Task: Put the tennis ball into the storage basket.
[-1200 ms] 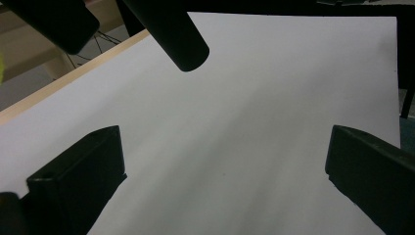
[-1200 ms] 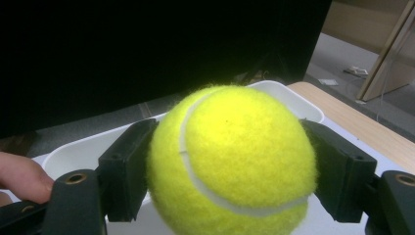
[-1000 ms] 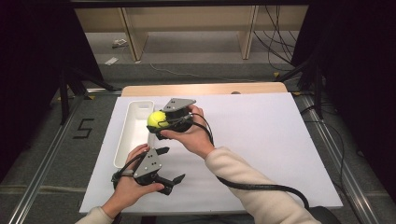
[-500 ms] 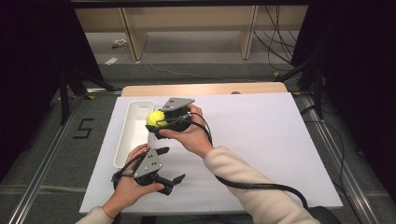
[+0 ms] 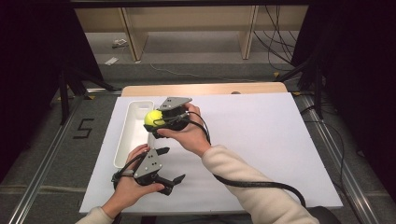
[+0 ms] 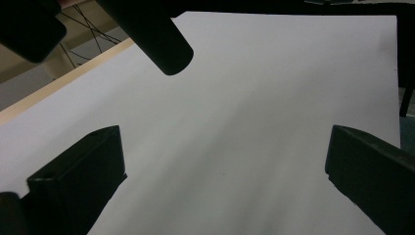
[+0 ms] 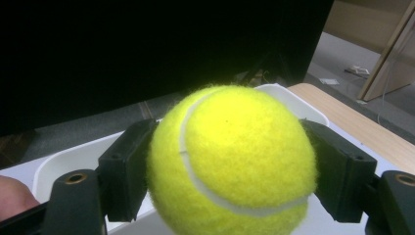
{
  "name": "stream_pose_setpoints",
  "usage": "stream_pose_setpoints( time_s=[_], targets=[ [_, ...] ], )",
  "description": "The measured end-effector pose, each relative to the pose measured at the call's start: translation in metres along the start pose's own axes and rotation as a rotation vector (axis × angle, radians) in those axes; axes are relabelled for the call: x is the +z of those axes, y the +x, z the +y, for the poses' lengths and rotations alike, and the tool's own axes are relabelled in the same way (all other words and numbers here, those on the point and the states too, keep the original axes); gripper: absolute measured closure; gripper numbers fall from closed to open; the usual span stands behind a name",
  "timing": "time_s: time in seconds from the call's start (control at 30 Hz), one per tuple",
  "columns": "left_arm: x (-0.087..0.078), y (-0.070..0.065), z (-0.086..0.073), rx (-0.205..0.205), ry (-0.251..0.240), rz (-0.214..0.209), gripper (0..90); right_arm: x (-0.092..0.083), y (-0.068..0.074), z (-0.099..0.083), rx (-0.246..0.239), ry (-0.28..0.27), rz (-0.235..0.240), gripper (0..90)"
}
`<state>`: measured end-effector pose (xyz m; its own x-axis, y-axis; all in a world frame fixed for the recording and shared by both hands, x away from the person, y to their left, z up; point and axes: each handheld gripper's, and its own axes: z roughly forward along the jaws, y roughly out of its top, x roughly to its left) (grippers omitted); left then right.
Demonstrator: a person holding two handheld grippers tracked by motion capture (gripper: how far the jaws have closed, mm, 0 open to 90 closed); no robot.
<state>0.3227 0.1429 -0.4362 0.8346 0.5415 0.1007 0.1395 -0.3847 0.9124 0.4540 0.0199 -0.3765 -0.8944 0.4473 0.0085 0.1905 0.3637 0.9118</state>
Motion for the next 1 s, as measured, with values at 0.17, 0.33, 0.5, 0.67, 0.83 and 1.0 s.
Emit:
stream_pose_setpoints(
  time_s=[0.17,0.33,0.5,0.67,0.83,1.0],
  targets=[
    [0.0,0.0,0.0,0.001,0.001,0.0,0.7,0.0009,0.0,0.0007,0.0,0.005,0.0,26.2],
    [0.0001,-0.0002,0.0,0.003,0.002,-0.001,0.8,0.0017,0.0,0.001,0.0,0.001,-0.001,26.1],
    [0.0004,-0.0002,-0.0001,0.003,0.002,-0.002,0.8,0.0026,0.0002,0.0028,-0.001,0.002,-0.001,26.1],
    [0.0002,-0.0004,0.0,0.004,0.002,-0.002,0.8,0.0042,0.0011,0.0048,-0.001,0.002,0.002,26.2],
    [0.0002,-0.0004,0.0001,0.004,0.002,-0.002,0.9,0.0065,0.0021,0.0065,-0.004,0.003,0.008,26.2],
    [0.0002,-0.0005,0.0001,0.005,0.001,-0.003,0.9,0.0091,0.0029,0.0077,-0.009,0.006,0.012,26.1]
  ],
)
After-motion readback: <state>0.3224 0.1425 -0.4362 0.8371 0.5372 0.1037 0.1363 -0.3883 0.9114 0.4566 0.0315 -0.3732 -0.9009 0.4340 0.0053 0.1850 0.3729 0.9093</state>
